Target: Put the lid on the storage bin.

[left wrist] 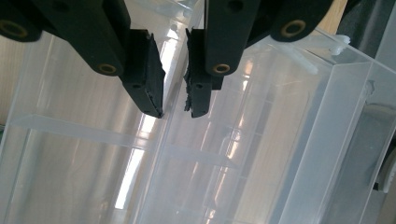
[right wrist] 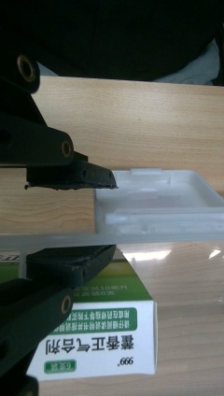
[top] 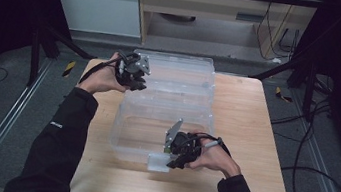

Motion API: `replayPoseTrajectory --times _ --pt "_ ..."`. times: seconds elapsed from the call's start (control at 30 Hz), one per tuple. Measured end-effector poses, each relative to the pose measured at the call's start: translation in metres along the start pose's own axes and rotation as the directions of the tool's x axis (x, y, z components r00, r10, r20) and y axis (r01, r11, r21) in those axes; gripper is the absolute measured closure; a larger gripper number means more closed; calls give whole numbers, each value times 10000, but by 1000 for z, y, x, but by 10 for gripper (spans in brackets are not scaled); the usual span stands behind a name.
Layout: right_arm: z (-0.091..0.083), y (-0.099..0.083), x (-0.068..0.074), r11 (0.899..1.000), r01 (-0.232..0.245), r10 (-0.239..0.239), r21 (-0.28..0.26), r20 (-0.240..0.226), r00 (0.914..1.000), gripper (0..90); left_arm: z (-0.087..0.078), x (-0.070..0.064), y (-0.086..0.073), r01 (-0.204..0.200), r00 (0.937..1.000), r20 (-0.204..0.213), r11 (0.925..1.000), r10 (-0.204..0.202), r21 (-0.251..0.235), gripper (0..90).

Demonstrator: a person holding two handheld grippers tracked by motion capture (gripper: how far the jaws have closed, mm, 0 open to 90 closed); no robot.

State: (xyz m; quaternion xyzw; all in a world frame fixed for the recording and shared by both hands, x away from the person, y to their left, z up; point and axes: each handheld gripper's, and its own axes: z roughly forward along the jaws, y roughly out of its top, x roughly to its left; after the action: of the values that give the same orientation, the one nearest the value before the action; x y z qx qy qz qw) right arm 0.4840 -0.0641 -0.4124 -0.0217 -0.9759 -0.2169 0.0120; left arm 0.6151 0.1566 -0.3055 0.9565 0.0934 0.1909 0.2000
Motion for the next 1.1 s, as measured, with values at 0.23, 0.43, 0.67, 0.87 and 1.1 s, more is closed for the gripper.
replayPoseTrajectory --times 0.23,0.43,0.67,0.87,1.1 --pt "0 0 0 10000 30 -30 -11 -11 10000 644 1 -3 5 -415 9991 -93 9987 418 309 778" --pt "0 1 1 10000 -13 13 76 45 10000 646 -1 -4 9 -741 9973 42 9959 739 523 818" --pt "0 1 2 10000 59 -60 33 100 9999 649 -4 -6 12 -996 9950 146 9932 989 607 839" --pt "0 1 3 9998 169 -169 59 132 9998 652 -7 -8 14 -1228 9923 238 9899 1214 706 860" --pt "1 1 4 9999 124 -126 91 174 9998 654 -12 -13 16 -1425 9897 277 9862 1406 847 875"
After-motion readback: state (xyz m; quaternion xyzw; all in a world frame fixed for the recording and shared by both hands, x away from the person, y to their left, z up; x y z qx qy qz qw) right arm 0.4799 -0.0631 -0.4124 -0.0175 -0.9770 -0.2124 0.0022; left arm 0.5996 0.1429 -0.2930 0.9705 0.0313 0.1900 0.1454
